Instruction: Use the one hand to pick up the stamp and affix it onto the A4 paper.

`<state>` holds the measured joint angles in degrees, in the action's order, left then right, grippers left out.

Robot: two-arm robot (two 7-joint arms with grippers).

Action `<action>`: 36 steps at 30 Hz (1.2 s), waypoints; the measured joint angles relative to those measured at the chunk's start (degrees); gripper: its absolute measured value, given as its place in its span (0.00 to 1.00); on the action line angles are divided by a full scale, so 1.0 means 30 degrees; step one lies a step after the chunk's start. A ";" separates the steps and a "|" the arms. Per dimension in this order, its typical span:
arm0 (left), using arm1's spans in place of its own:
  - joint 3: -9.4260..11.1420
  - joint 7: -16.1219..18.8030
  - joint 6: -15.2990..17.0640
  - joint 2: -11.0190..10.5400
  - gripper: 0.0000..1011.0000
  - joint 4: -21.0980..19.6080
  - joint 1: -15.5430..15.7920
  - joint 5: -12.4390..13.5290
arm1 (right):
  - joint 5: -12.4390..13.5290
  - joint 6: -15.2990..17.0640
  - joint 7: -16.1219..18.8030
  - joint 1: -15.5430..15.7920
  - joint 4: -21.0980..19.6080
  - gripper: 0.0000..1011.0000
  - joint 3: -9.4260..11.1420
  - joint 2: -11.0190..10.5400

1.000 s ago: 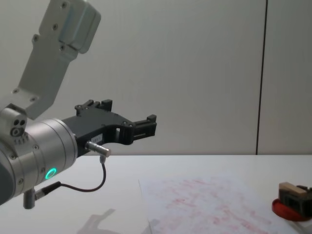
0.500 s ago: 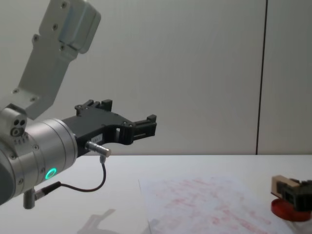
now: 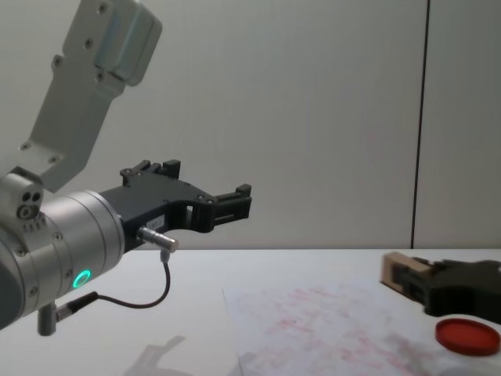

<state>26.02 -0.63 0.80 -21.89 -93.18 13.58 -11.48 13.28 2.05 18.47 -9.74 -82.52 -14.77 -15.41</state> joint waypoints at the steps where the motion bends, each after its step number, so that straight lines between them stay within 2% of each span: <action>1: 0.0000 0.0000 0.0000 0.0001 0.98 0.0000 0.0001 0.0000 | 0.0001 0.0015 0.0100 0.0031 -0.0104 0.22 -0.0059 0.0033; 15: 0.0000 0.0000 -0.0001 0.0000 0.98 0.0000 0.0000 0.0000 | 0.0060 0.0900 0.1004 0.0607 -0.1100 0.22 -0.0935 0.0442; 36: 0.0000 0.0001 0.0000 0.0000 0.98 0.0000 0.0001 0.0000 | -0.0184 0.1687 0.0944 0.1005 -0.0689 0.22 -0.1448 0.0614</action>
<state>26.03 -0.62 0.80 -21.89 -93.18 13.59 -11.48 12.73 7.11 21.30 -6.72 -84.59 -19.11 -13.57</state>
